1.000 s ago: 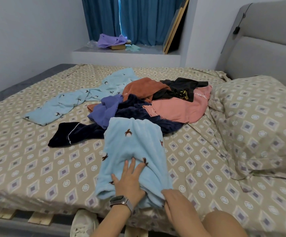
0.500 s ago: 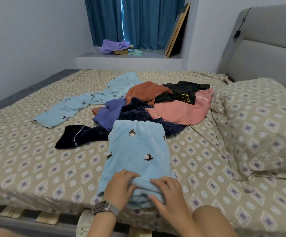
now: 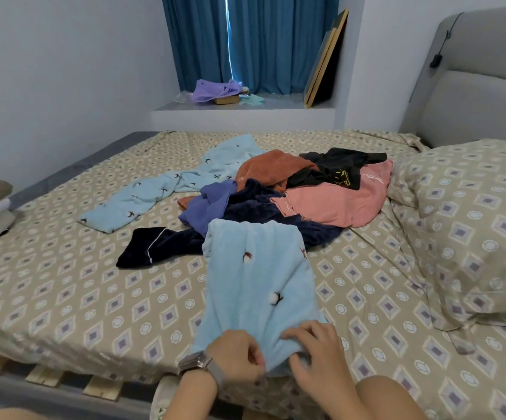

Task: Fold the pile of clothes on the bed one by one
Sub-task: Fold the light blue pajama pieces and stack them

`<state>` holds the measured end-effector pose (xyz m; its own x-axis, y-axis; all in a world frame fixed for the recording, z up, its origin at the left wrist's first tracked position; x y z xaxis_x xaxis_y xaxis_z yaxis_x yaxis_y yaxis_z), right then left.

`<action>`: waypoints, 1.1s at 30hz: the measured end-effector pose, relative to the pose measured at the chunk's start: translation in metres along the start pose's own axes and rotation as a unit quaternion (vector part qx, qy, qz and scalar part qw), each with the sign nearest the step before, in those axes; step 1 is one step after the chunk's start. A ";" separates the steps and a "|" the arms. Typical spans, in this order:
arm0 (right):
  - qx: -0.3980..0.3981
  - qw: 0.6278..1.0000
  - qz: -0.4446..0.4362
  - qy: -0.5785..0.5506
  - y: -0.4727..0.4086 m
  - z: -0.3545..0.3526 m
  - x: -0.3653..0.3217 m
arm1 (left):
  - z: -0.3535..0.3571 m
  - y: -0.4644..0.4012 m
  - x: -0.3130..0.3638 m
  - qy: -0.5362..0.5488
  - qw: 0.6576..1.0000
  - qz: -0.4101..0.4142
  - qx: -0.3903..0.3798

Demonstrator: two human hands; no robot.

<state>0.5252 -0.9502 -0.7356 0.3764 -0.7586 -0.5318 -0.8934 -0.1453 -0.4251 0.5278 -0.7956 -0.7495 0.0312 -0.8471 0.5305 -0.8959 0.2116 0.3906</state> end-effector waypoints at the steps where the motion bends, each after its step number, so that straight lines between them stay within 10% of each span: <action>1: 0.002 1.000 -0.004 -0.004 0.000 -0.003 -0.001 | -0.013 -0.004 0.003 0.002 1.000 -0.007 -0.009; 7: 0.065 0.972 0.092 -0.207 -0.044 -0.038 0.011 | -0.149 -0.053 0.016 -0.110 0.974 -0.035 0.192; 11: 0.108 0.898 0.276 -0.325 -0.087 -0.032 0.068 | -0.203 -0.069 -0.033 0.054 0.926 -0.094 0.362; 18: 0.083 0.872 0.312 -0.368 -0.152 0.015 0.108 | -0.156 -0.114 -0.067 0.255 0.895 -0.143 0.337; 25: -0.151 0.896 0.262 -0.326 -0.211 0.070 0.105 | -0.153 -0.128 -0.092 0.310 0.854 -0.162 0.386; 33: -0.067 0.911 0.271 -0.303 -0.215 0.064 0.128 | -0.130 -0.116 -0.138 0.399 0.799 -0.243 0.378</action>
<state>0.7809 -0.9758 -0.7592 -0.0980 -0.2569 -0.9614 -0.9951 0.0394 0.0909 0.6852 -0.6398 -0.7703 0.4606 -0.0958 0.8824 -0.6942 -0.6584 0.2909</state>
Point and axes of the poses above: each hand's wrist, its own y-axis away from the middle knuckle, its own z-axis out of the palm, x = y × z, the point moved 10 cm from there along -y, towards the middle knuckle, and after that the axes turned 4 degrees about y, right-handed, at the moved point
